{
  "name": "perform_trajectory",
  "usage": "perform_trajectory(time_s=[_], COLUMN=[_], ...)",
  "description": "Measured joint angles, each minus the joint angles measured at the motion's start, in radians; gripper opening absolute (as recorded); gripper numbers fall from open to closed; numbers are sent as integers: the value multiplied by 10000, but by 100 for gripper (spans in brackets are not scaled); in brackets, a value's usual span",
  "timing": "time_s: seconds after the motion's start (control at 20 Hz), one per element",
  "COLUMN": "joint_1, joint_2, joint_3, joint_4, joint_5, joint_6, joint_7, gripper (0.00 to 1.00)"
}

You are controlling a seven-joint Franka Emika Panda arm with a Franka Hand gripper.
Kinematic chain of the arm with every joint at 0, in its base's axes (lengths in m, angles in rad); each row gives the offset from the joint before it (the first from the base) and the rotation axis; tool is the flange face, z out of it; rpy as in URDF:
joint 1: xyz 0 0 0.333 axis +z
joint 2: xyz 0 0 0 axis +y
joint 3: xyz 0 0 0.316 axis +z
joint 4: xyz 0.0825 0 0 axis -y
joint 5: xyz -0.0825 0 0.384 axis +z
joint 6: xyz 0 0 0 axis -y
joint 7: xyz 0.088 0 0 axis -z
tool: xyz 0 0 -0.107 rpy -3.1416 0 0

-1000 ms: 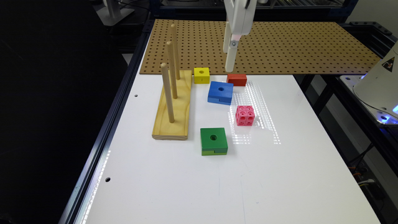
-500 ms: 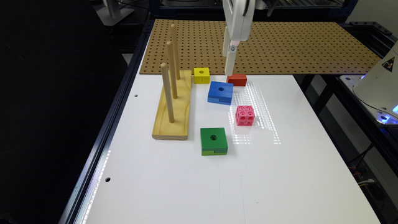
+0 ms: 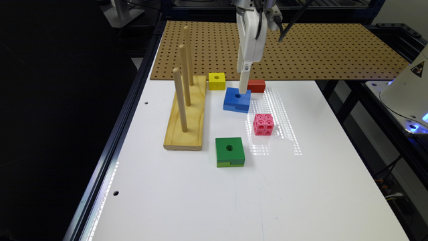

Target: Pick up blue block.

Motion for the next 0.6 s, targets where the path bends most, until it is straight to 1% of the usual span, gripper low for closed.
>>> perform_trajectory(time_s=[0.15, 0.35, 0.5, 0.6], joint_1=[0, 0, 33, 49], joint_2=[169, 522, 660, 759], joint_3=[0, 1, 45, 127], joint_4=[-2, 2, 73, 256], joint_5=[0, 0, 1, 4], joint_6=[112, 484, 649, 646], joint_7=[0, 0, 30, 80], gripper=[100, 100, 100, 100])
